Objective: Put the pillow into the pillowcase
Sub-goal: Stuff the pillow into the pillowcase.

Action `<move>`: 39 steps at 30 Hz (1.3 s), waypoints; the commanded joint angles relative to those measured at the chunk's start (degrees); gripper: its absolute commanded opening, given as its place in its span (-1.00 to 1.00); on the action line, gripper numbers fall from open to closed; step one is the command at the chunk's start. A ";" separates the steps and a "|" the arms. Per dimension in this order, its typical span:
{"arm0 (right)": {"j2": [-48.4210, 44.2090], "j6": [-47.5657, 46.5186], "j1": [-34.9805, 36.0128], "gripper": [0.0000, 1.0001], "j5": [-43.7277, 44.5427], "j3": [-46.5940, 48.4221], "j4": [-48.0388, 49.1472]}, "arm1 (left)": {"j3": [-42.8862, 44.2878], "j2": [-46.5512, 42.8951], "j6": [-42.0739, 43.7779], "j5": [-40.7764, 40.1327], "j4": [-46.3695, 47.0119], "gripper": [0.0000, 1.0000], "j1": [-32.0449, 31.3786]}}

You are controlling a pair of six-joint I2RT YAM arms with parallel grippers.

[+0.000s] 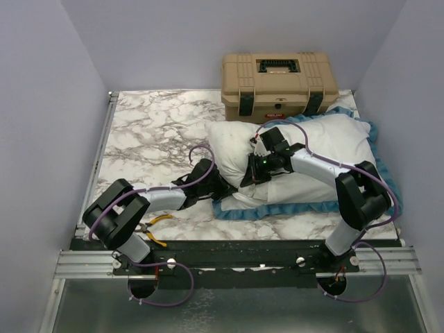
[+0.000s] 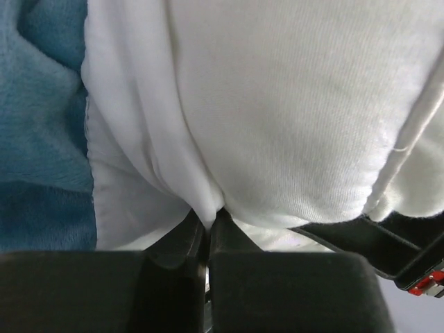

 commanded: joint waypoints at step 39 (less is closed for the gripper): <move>-2.53 -3.26 2.52 0.47 -5.12 -0.27 -7.37 | 2.85 -25.27 7.04 -5.23 -14.22 -0.34 3.66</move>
